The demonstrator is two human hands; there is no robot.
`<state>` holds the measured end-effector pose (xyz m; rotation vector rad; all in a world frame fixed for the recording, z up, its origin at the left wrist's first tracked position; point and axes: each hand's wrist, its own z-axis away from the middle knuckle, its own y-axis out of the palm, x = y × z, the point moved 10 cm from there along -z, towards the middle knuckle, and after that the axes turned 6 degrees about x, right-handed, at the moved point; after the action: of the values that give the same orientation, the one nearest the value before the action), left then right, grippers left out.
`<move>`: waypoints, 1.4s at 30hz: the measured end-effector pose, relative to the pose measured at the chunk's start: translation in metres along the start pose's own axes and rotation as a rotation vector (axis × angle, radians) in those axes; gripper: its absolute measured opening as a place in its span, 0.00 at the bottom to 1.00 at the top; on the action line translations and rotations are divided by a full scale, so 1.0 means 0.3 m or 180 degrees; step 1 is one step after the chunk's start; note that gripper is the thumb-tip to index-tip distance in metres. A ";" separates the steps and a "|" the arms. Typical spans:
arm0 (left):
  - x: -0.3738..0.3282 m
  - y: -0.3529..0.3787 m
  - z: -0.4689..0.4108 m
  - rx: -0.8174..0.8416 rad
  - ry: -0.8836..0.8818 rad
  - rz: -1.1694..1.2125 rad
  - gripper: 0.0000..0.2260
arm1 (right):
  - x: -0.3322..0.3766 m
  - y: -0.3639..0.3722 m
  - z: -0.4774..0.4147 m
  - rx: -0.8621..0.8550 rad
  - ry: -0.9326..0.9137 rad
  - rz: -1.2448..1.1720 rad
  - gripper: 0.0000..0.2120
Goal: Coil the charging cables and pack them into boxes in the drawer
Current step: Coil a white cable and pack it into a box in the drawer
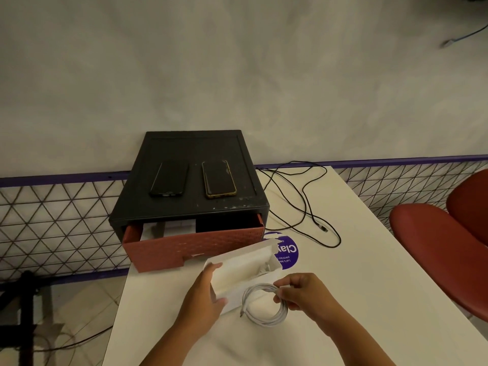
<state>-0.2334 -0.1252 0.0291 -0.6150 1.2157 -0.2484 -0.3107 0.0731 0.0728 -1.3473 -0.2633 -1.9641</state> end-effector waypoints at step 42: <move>-0.111 0.100 0.064 0.0603 0.0239 0.0196 0.37 | -0.033 0.114 -0.130 0.0202 0.0400 0.2694 0.15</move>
<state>-0.2315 -0.0785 0.0429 -0.4062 1.2644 -0.3332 -0.3145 0.0320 0.0397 -1.0392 0.2720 -1.2946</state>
